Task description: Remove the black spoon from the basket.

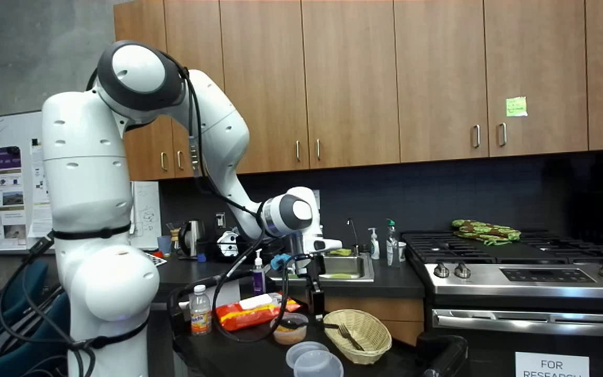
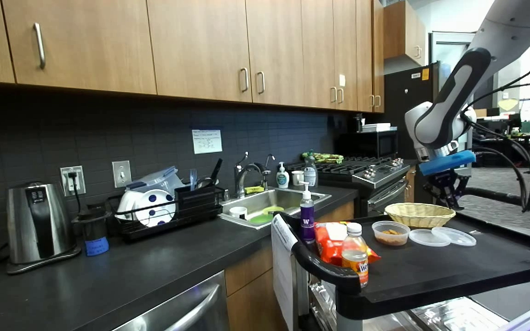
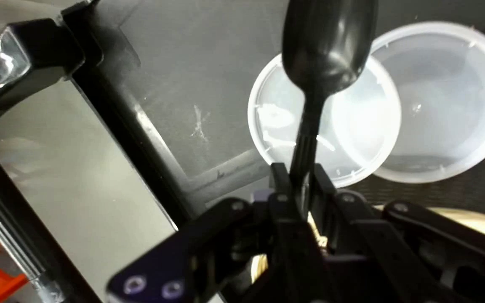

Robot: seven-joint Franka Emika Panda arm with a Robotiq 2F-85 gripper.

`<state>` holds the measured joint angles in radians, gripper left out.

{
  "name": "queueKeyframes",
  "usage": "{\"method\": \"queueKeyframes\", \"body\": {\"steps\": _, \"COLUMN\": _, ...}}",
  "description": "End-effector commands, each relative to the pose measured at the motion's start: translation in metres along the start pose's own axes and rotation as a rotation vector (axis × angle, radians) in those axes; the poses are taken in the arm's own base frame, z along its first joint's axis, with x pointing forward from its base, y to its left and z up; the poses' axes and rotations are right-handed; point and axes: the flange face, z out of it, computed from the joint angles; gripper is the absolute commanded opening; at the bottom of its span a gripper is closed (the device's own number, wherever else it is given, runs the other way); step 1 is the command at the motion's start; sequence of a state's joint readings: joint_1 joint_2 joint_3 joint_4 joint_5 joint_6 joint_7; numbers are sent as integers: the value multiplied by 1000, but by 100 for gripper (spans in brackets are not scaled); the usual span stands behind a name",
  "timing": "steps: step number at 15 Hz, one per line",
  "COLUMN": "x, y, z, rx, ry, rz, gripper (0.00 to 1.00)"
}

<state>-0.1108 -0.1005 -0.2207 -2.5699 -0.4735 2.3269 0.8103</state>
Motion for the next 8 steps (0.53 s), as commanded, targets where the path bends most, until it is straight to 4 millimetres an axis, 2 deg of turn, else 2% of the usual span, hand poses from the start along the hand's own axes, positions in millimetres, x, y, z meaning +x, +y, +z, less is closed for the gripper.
{"method": "queueKeyframes", "body": {"steps": 1, "x": -42, "y": 0, "z": -15, "rx": 29, "ry": 34, "rz": -178, "gripper": 4}}
{"method": "queueKeyframes", "body": {"steps": 8, "x": -114, "y": -23, "z": -18, "rx": 97, "ry": 85, "rz": -532, "gripper": 4}}
